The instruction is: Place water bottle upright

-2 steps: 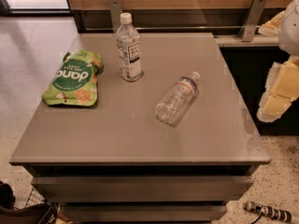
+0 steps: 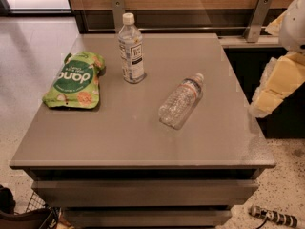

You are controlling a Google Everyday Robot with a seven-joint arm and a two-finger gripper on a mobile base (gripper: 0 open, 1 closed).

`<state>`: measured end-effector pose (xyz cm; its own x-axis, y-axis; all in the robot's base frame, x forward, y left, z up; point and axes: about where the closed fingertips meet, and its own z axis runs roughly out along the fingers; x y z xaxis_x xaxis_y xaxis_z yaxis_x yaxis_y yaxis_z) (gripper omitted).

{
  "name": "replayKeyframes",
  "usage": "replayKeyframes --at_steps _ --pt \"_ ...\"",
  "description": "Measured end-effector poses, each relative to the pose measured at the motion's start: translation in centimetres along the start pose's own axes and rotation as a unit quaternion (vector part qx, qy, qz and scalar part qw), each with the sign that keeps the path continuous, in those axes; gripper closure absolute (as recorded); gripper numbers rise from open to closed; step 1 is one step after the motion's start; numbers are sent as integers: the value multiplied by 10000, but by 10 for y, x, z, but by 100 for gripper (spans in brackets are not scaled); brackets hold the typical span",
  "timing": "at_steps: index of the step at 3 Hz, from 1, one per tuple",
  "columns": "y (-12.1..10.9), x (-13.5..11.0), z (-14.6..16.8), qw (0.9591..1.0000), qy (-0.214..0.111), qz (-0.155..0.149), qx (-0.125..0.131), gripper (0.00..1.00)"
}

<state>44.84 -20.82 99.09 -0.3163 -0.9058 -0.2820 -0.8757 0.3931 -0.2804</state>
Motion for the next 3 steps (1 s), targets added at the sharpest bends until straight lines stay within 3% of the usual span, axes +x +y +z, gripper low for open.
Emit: replayKeyframes --at_steps 1,2,3 --pt "-11 -20 16 9883 -622 1393 -3 0" --pt "-19 -36 30 9673 -1004 2326 -85 0" --pt "-24 -47 44 9457 -942 3106 -152 0"
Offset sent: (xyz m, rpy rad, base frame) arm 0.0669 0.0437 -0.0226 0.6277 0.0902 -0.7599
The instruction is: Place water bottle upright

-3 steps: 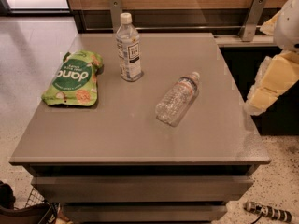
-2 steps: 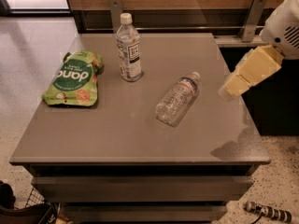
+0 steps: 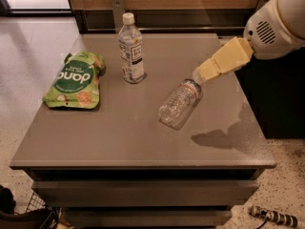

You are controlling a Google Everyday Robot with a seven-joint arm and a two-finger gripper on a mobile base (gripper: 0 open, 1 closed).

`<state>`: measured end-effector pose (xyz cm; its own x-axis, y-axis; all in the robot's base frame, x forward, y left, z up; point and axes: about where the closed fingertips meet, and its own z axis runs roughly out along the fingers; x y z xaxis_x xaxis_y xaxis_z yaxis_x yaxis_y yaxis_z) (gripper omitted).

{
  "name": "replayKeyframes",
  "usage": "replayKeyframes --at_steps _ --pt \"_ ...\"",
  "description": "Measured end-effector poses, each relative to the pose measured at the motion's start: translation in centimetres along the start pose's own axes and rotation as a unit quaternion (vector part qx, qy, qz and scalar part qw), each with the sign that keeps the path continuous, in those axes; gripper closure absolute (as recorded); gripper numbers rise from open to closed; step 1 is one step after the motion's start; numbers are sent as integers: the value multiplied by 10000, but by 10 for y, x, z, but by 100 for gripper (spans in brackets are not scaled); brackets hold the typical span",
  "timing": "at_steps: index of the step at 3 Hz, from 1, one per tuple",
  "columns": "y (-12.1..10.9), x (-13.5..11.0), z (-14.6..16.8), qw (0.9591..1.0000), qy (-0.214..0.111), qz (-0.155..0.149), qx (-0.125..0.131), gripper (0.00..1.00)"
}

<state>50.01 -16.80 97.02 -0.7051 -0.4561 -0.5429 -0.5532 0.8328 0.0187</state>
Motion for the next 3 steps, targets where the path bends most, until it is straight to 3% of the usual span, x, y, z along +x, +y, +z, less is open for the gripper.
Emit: replayKeyframes --at_steps 1,3 --pt "-3 2 13 9951 305 936 128 0" --pt "-6 0 12 9924 192 1215 71 0"
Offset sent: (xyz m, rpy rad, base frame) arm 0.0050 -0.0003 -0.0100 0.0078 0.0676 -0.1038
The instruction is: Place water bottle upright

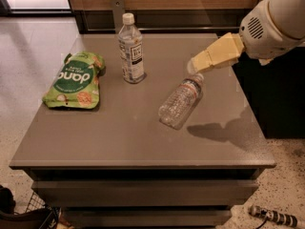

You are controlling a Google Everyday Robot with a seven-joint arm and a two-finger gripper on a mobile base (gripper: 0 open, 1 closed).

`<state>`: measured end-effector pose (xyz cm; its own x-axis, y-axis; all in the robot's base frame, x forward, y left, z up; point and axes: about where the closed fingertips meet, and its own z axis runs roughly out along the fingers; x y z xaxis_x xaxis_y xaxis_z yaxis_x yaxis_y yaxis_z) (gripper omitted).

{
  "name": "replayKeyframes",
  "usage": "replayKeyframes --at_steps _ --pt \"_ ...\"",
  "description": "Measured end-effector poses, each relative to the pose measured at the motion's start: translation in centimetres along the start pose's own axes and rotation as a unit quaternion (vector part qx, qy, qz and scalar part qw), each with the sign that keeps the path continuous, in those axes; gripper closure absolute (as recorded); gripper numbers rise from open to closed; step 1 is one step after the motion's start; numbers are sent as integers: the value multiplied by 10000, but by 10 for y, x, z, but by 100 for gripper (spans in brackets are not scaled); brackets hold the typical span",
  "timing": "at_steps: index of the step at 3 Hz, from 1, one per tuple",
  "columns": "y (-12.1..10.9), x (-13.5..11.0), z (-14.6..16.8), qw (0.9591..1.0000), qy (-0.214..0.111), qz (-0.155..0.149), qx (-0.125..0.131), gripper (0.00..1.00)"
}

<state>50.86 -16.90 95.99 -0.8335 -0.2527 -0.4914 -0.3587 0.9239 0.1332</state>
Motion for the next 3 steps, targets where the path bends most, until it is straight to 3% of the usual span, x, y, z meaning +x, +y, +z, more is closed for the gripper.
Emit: replayKeyframes --at_steps 1,2,3 --pt "-8 -4 13 9990 277 317 129 0" --pt "-15 -5 36 9851 1060 1163 690 0" --pt "-15 -3 47 9661 1490 1831 1049 0"
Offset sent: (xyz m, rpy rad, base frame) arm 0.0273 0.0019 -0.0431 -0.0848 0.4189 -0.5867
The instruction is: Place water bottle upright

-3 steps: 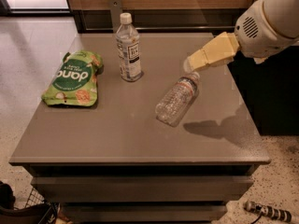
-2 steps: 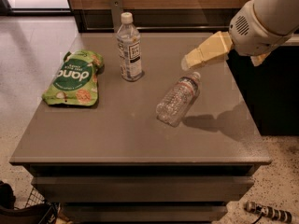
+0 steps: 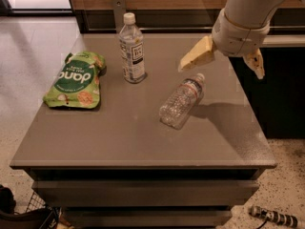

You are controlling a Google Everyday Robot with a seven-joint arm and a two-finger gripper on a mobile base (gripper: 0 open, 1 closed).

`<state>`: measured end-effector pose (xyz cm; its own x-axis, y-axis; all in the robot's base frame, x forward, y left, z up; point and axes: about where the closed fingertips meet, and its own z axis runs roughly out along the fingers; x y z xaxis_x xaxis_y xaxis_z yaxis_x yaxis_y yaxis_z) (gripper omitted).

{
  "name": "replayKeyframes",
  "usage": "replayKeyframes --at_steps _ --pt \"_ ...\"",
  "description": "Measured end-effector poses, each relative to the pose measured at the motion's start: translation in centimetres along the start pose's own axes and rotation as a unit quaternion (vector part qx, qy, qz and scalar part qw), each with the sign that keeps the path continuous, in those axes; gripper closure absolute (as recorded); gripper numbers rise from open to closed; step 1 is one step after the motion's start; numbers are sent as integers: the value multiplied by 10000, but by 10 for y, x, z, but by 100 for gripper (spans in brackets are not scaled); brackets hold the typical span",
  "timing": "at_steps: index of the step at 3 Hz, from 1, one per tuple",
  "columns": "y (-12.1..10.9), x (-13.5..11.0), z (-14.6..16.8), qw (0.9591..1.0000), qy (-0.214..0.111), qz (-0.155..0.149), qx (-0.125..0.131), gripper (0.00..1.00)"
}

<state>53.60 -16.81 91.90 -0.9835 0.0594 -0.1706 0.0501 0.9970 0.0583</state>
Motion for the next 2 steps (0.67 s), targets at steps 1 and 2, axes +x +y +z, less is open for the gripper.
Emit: replayKeyframes --at_steps 1,2 --pt "16 -3 21 9965 343 750 -124 0" --pt "32 -6 33 9931 426 1048 -324 0"
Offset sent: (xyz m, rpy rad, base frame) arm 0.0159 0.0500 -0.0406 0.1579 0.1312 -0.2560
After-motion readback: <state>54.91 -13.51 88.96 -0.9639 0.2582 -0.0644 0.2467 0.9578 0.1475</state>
